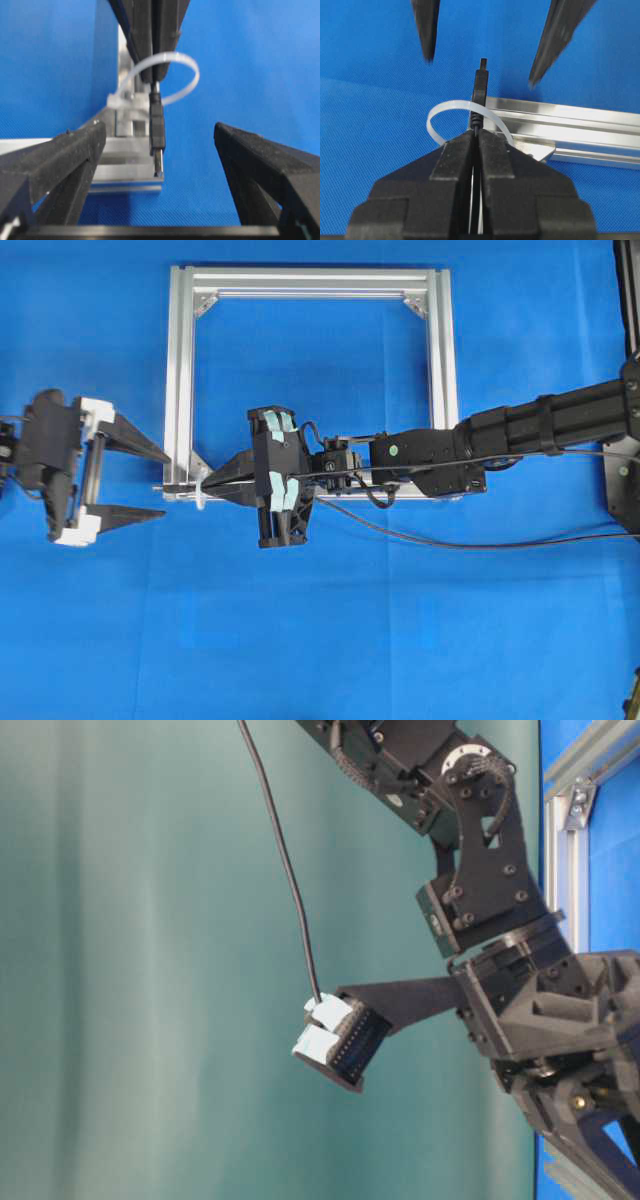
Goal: Insert the wire through the string loop located on the left side.
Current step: 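Bring the left gripper to the plug tip and close on it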
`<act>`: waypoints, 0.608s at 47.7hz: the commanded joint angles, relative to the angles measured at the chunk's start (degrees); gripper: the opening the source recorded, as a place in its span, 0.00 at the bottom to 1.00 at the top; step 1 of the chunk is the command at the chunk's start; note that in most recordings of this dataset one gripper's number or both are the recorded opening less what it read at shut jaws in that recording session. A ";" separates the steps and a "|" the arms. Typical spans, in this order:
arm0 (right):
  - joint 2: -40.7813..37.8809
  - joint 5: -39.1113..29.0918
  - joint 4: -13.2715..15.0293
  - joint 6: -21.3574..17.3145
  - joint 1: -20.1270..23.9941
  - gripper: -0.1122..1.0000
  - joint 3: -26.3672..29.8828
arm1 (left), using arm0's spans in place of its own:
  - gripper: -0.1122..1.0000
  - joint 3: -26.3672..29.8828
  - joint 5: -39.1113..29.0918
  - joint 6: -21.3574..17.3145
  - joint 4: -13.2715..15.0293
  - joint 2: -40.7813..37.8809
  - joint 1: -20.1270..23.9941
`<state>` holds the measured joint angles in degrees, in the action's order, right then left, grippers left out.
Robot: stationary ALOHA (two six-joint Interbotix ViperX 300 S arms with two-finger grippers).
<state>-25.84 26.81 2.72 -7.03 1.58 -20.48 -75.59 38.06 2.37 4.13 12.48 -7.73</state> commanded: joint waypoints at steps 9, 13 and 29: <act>1.14 0.18 0.00 -0.09 -0.18 0.11 1.14 | 0.91 3.16 0.97 -0.35 0.00 -6.77 -0.09; 1.14 0.18 0.00 -0.09 -0.18 0.11 1.23 | 0.91 3.16 1.67 -0.35 0.09 -7.56 -0.09; 1.14 0.18 0.09 -0.09 -0.18 0.11 1.14 | 0.91 3.16 2.29 -0.35 0.09 -7.56 -0.09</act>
<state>-25.84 26.81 2.72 -7.03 1.58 -20.48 -73.04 39.81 2.11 4.13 4.57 -7.73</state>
